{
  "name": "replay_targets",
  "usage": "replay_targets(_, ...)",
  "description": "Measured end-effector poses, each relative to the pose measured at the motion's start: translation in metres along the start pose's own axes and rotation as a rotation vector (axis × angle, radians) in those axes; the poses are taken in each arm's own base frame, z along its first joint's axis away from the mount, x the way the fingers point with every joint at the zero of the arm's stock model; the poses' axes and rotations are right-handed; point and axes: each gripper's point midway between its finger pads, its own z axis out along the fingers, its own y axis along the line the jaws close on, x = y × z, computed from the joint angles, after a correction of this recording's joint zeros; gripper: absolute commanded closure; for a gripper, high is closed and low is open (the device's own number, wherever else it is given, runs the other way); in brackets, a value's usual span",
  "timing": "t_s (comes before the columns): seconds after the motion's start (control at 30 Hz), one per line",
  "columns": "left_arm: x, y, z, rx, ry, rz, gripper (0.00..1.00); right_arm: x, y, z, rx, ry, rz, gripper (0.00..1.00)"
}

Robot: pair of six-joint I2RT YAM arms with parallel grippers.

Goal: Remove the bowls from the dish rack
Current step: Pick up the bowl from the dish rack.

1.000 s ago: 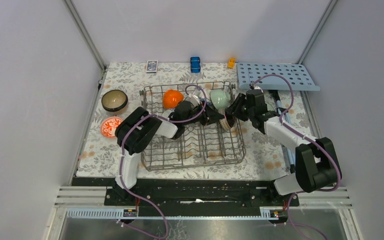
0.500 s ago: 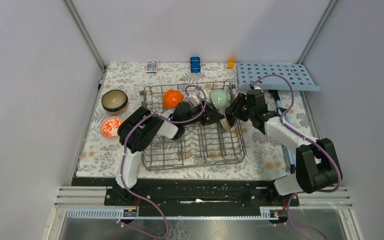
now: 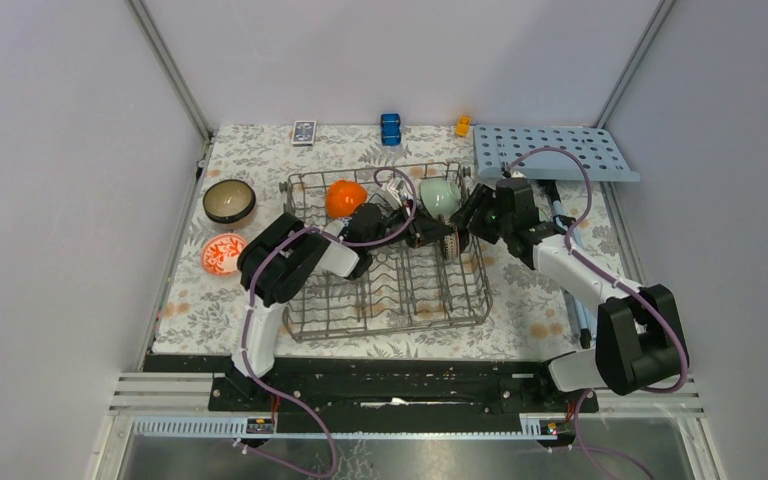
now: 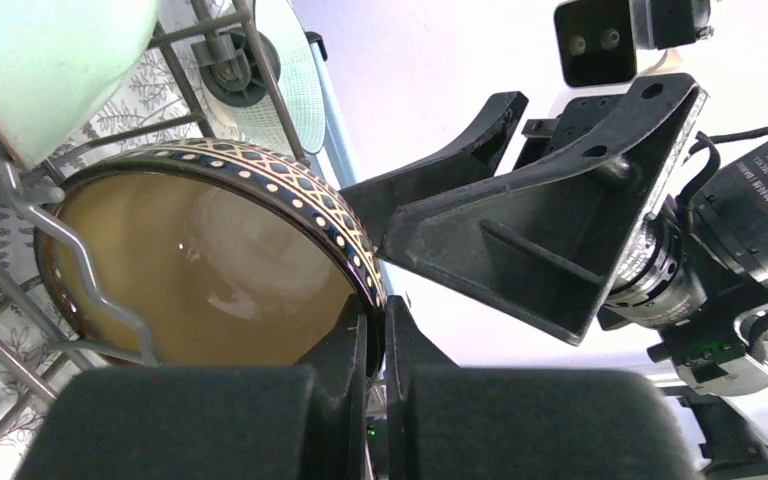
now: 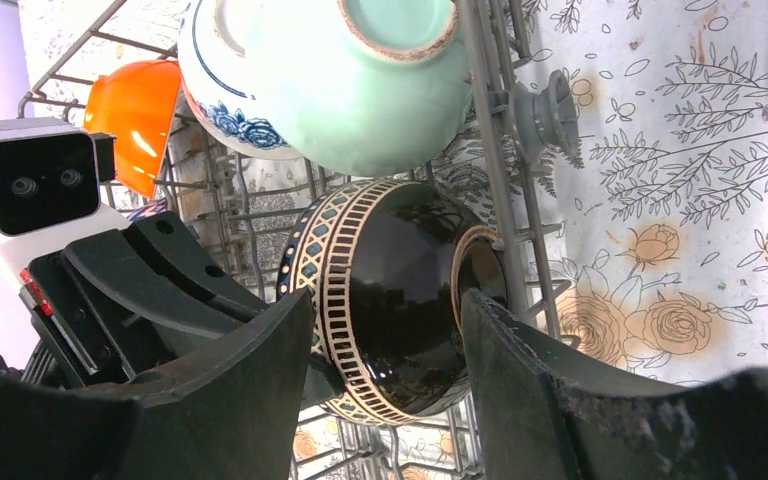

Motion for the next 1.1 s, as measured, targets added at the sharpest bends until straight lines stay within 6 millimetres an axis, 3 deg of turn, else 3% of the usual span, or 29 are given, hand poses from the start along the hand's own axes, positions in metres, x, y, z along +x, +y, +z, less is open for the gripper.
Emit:
replay_targets(0.3, 0.003, 0.0, 0.0, 0.004, 0.016, 0.009, 1.0, 0.001, -0.001, -0.002, 0.004, 0.005, 0.003, 0.36)
replay_targets(0.47, 0.004, -0.003, -0.001, 0.013, 0.022, 0.009, 1.0, -0.002, 0.005, -0.011, -0.015, 0.003, 0.009, 0.25)
replay_targets(0.8, 0.006, -0.009, -0.001, 0.027, 0.038, 0.009, 1.0, -0.043, 0.051, -0.061, -0.117, -0.099, -0.003, 0.16)
replay_targets(1.1, 0.0, -0.048, -0.003, 0.103, 0.032, 0.025, 1.0, -0.053, 0.064, -0.111, -0.152, -0.151, -0.061, 0.16)
